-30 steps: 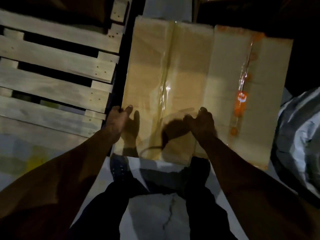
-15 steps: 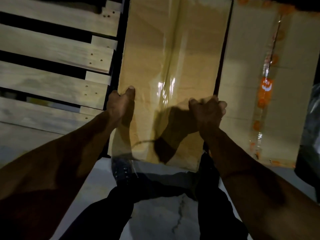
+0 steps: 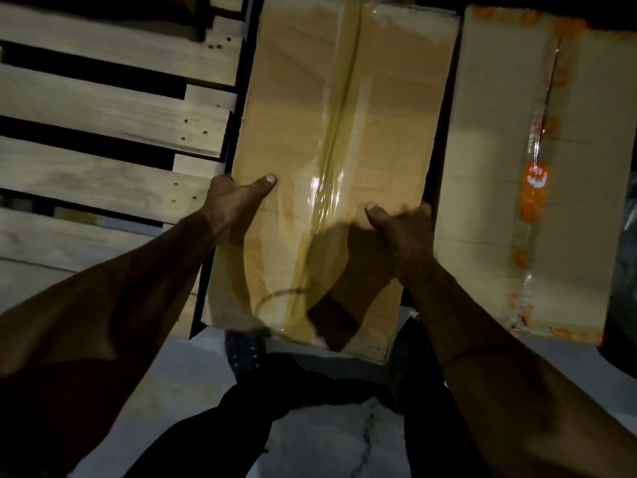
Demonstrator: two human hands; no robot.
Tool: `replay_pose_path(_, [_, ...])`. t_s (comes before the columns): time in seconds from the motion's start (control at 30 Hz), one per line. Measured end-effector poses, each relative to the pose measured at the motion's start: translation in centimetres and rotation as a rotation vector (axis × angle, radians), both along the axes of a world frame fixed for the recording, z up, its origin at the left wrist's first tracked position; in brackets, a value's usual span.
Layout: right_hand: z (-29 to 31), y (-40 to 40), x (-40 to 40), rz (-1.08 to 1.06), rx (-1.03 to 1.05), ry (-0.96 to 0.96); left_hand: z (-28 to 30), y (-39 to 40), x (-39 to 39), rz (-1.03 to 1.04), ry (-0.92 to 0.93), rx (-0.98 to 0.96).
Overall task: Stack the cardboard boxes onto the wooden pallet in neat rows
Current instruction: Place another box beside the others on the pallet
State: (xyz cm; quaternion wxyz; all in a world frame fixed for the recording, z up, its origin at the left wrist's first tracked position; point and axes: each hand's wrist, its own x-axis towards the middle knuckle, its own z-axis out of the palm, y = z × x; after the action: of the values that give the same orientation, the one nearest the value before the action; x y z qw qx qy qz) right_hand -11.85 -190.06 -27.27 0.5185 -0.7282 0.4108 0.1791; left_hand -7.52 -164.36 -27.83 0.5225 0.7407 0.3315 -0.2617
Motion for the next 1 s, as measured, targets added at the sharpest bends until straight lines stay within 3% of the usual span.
replay_pose_path(0.3, [9.4,0.7,0.9,0.201,-0.196,0.025,7.8,2.0,-2.4,0.017,-0.004,0.124])
replay_pose_path(0.47, [18.1,2.1,-0.5,0.249,-0.272,-0.001,16.7,3.5,-2.8,-0.023,-0.035,0.219])
replay_pose_path(0.7, [31.8,6.4,-5.0,0.154,-0.33,-0.067,32.1,6.8,-4.7,-0.156,-0.135,0.408])
replay_pose_path(1.0, [44.6,12.8,-11.7,0.178,-0.288,-0.134,47.2,13.2,-12.6,-0.162,-0.273,0.506])
